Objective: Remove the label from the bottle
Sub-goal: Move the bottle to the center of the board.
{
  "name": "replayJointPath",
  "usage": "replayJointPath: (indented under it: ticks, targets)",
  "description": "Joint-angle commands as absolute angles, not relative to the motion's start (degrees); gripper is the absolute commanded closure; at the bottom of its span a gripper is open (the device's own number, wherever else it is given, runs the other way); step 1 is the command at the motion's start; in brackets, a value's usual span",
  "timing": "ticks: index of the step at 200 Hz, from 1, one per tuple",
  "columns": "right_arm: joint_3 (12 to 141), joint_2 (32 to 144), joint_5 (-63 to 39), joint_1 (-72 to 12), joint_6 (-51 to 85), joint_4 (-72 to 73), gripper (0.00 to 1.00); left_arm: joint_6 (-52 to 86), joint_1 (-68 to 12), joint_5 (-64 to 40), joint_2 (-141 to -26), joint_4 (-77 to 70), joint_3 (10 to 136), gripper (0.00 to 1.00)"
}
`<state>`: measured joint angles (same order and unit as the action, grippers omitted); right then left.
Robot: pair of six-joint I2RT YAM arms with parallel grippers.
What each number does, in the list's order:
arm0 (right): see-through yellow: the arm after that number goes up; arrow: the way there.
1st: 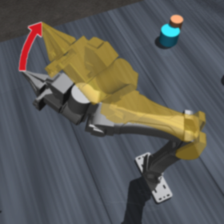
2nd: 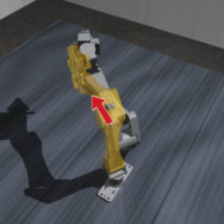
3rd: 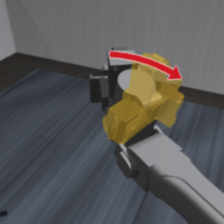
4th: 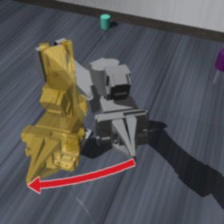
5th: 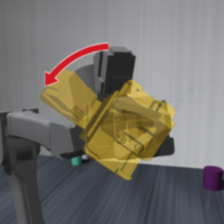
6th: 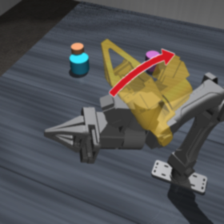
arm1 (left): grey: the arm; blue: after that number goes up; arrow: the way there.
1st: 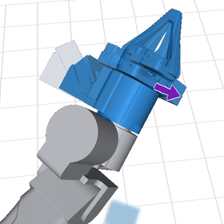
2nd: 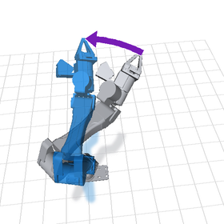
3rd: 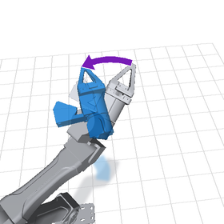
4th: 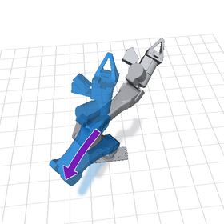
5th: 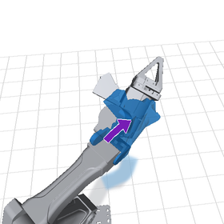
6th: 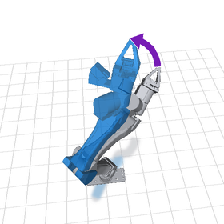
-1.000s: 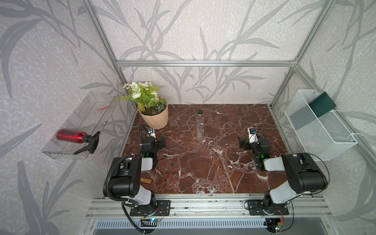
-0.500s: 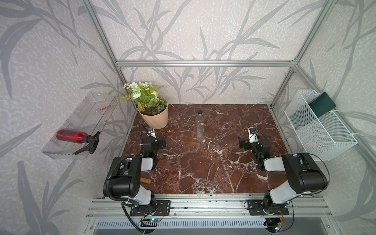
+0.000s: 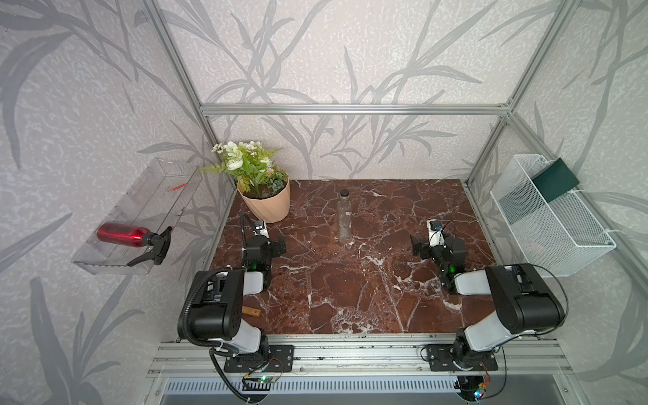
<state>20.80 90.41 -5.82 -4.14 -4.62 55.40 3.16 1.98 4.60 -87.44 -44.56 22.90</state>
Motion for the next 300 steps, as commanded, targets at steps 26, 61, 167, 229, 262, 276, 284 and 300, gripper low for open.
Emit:
replayJointPath:
  ticks: [26,61,167,229,262,276,284,300]
  targets:
    - [21.5,90.7,-5.3,-4.4,-5.0,55.8,0.01,2.9,1.9,5.2,-87.1,-45.2,23.8,0.01]
    - [21.3,88.5,-0.6,-4.2,-3.1,54.4,0.01,1.4,1.9,2.9,-84.8,-38.5,26.5,0.01]
    - [38.2,72.0,0.3,-3.7,17.2,5.4,0.01,5.0,0.5,2.0,-69.6,-14.7,34.3,0.01]
    - [43.1,72.2,-6.7,-9.8,15.0,-4.9,0.01,6.0,-5.2,-2.5,-63.7,-4.9,40.6,0.01]
    - [43.9,72.3,-8.7,-12.9,14.5,-4.3,0.01,3.1,-9.7,-6.6,-62.2,-1.9,44.1,0.01]
    - [44.7,72.5,-9.1,-14.3,13.9,-4.4,0.01,2.2,-10.8,-7.3,-61.4,-2.5,44.7,0.01]
    - [45.1,72.5,-9.6,-15.1,13.4,-4.4,0.01,2.1,-11.1,-9.0,-61.0,-3.2,44.9,0.01]
    - [46.4,72.6,-9.9,-17.6,12.4,-4.0,0.01,1.3,-12.2,-11.2,-61.1,-3.1,45.9,0.01]
